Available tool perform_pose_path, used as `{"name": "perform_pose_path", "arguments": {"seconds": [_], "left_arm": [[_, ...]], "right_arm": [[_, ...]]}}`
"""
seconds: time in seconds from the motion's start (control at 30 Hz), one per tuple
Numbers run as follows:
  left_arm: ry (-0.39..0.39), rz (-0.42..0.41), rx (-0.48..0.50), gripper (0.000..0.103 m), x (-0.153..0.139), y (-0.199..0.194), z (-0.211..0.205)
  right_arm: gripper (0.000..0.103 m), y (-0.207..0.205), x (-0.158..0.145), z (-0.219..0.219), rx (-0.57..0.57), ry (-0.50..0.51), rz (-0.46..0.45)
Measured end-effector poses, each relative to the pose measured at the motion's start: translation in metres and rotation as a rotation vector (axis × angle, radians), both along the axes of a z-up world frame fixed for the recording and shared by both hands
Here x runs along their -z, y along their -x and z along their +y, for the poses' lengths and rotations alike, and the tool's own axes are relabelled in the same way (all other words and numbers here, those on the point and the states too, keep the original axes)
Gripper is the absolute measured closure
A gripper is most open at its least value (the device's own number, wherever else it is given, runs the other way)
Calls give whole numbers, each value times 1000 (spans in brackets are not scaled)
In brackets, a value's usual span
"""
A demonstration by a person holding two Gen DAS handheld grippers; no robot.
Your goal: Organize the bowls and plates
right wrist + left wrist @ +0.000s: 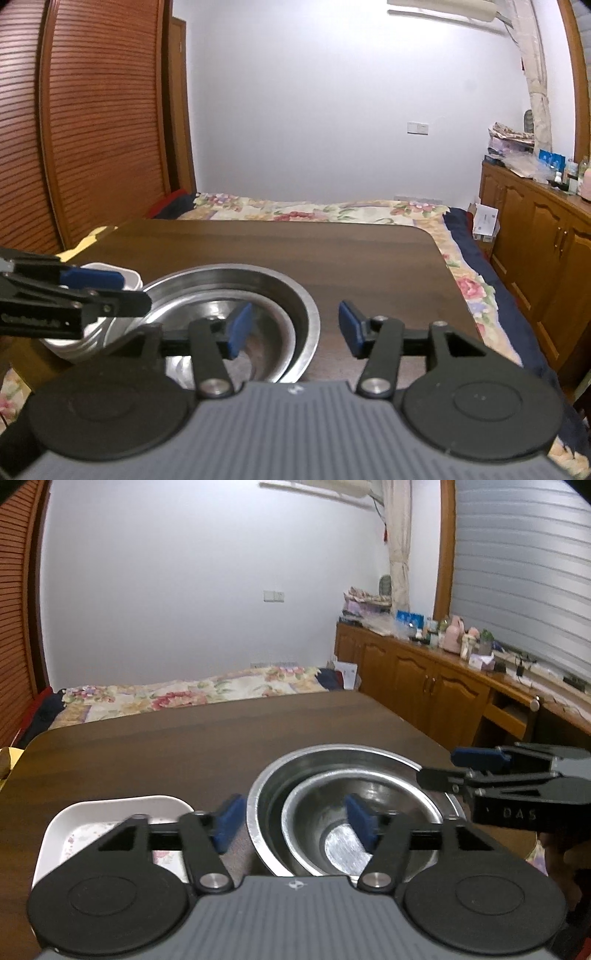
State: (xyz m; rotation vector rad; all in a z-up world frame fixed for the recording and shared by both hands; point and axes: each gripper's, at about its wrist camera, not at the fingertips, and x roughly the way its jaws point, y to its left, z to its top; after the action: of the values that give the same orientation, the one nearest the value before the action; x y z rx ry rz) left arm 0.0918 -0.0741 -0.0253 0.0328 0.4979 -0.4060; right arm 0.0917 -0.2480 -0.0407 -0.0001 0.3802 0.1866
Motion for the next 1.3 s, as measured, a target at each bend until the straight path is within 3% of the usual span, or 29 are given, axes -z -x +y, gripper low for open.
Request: {"name": "perform_pose_path", "arguments": {"seconds": [0.1,0.37,0.5,0.77,1.1,1.3], "left_arm": [[15,-23,-22,26,3,1,3],[43,-21,-46,27,13,1,5],[50,-10,-49,42,16,2,4],[56,13,-51,55,22,3,3],[58,40,-52,61,27,1,2],[60,51,-51,70,28,0,3]], "right_arm": [[36,-2,5,-1,6,-12,6],[36,-12,22,-6,27,-90,41],[36,-12,27,-7,35,-118,33],[36,-13,35,-6,22,-158,32],[52,-15,38,-4,10,-184,39],[73,-15,38,-3,-6,-200,40]]}}
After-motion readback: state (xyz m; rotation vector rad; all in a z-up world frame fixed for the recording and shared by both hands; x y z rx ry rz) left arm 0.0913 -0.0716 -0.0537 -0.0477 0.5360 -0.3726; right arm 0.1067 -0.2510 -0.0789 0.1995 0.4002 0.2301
